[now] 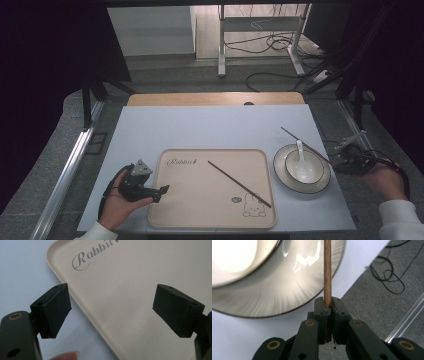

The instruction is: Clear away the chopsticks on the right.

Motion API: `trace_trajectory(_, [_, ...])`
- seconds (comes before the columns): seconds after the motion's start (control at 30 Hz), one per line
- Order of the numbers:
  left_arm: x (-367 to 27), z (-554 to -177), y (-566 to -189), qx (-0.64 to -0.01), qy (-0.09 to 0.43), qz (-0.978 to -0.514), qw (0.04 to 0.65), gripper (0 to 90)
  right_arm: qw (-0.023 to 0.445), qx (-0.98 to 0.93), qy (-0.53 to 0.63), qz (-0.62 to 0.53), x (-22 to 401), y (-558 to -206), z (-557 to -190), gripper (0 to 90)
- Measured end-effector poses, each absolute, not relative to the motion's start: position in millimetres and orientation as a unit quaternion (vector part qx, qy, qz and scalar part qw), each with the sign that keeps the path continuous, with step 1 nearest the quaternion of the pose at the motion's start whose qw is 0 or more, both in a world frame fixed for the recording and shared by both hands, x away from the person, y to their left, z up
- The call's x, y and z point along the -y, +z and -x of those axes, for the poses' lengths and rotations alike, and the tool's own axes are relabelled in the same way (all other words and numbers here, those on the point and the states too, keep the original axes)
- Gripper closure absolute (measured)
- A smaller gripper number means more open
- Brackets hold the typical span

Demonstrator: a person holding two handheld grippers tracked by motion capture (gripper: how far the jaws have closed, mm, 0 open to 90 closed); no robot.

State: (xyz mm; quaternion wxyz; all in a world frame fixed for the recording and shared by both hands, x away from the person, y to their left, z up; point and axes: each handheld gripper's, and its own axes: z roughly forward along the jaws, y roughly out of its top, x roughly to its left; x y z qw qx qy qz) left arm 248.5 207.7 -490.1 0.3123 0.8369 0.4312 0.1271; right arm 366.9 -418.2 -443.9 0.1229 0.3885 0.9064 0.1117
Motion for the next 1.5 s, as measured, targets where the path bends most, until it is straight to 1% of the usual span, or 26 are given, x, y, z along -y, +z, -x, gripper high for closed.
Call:
trace_trajectory(0.1, [-208, -248, -490, -0.431, 0.128, -0.837, 0.312, 15.1, 0.129, -0.893, 0.136, -0.409, 420, -436, -366, 83.8])
trace_trajectory(0.17, [-208, -248, -490, -0.431, 0.129, -0.837, 0.313, 15.1, 0.131, -0.881, 0.165, -0.424, 421, -427, -362, 83.9])
trace_trajectory(0.2, [-209, -249, -490, -0.432, 0.129, -0.836, 0.313, 15.1, 0.137, -0.871, 0.188, -0.432, 418, -418, -358, 83.8])
trace_trajectory(0.3, [-209, -249, -490, -0.432, 0.129, -0.836, 0.313, 15.1, 0.144, -0.865, 0.207, -0.434, 413, -407, -352, 83.8])
trace_trajectory(0.37, [-208, -248, -489, -0.431, 0.13, -0.836, 0.313, 15.1, 0.147, -0.858, 0.238, -0.431, 401, -392, -343, 83.8])
trace_trajectory(0.43, [-208, -248, -489, -0.431, 0.131, -0.835, 0.315, 15.1, 0.14, -0.856, 0.257, -0.426, 390, -386, -337, 83.8])
trace_trajectory(0.47, [-208, -248, -489, -0.431, 0.131, -0.835, 0.315, 15.1, 0.14, -0.856, 0.257, -0.426, 390, -386, -337, 83.8])
trace_trajectory(0.57, [-208, -248, -489, -0.431, 0.131, -0.835, 0.315, 15.1, 0.133, -0.862, 0.272, -0.406, 364, -380, -327, 83.7])
trace_trajectory(0.6, [-208, -248, -489, -0.431, 0.131, -0.835, 0.315, 15.1, 0.133, -0.862, 0.272, -0.406, 364, -380, -327, 83.7])
trace_trajectory(0.67, [-208, -248, -489, -0.43, 0.131, -0.836, 0.314, 15.1, 0.128, -0.866, 0.28, -0.394, 351, -378, -323, 83.7])
trace_trajectory(0.73, [-208, -248, -489, -0.43, 0.131, -0.837, 0.314, 15.1, 0.12, -0.874, 0.284, -0.376, 331, -378, -318, 83.7])
trace_trajectory(0.83, [-208, -248, -489, -0.43, 0.131, -0.836, 0.314, 15.1, 0.107, -0.885, 0.28, -0.356, 309, -382, -316, 83.7])
trace_trajectory(0.87, [-208, -248, -489, -0.43, 0.131, -0.836, 0.314, 15.1, 0.107, -0.885, 0.28, -0.356, 309, -382, -316, 83.7])
trace_trajectory(0.93, [-208, -248, -489, -0.43, 0.13, -0.836, 0.315, 15.1, 0.091, -0.898, 0.275, -0.33, 288, -389, -313, 83.7])
trace_trajectory(0.97, [-208, -248, -489, -0.43, 0.13, -0.836, 0.315, 15.1, 0.091, -0.898, 0.275, -0.33, 288, -389, -313, 83.7])
trace_trajectory(1.07, [-208, -247, -489, -0.43, 0.131, -0.836, 0.315, 15.1, 0.079, -0.909, 0.265, -0.312, 268, -395, -311, 83.7])
trace_trajectory(1.1, [-209, -247, -489, -0.43, 0.13, -0.836, 0.315, 15.1, 0.072, -0.914, 0.259, -0.304, 256, -400, -310, 83.7])
trace_trajectory(1.23, [-209, -247, -489, -0.429, 0.13, -0.837, 0.314, 15.1, 0.06, -0.922, 0.248, -0.292, 239, -410, -306, 83.6])
trace_trajectory(1.3, [-208, -247, -489, -0.43, 0.129, -0.836, 0.315, 15.1, 0.047, -0.93, 0.232, -0.282, 220, -424, -300, 83.6])
trace_trajectory(1.33, [-208, -247, -489, -0.43, 0.129, -0.836, 0.315, 15.1, 0.047, -0.93, 0.232, -0.282, 220, -424, -300, 83.6])
trace_trajectory(1.37, [-208, -247, -489, -0.429, 0.13, -0.836, 0.315, 15.1, 0.033, -0.939, 0.211, -0.268, 204, -440, -293, 83.6])
trace_trajectory(1.4, [-207, -247, -489, -0.428, 0.131, -0.837, 0.314, 15.1, 0.033, -0.939, 0.211, -0.268, 204, -440, -293, 83.6])
trace_trajectory(1.5, [-207, -246, -489, -0.425, 0.132, -0.839, 0.314, 15.1, 0.029, -0.953, 0.17, -0.249, 185, -461, -286, 83.6])
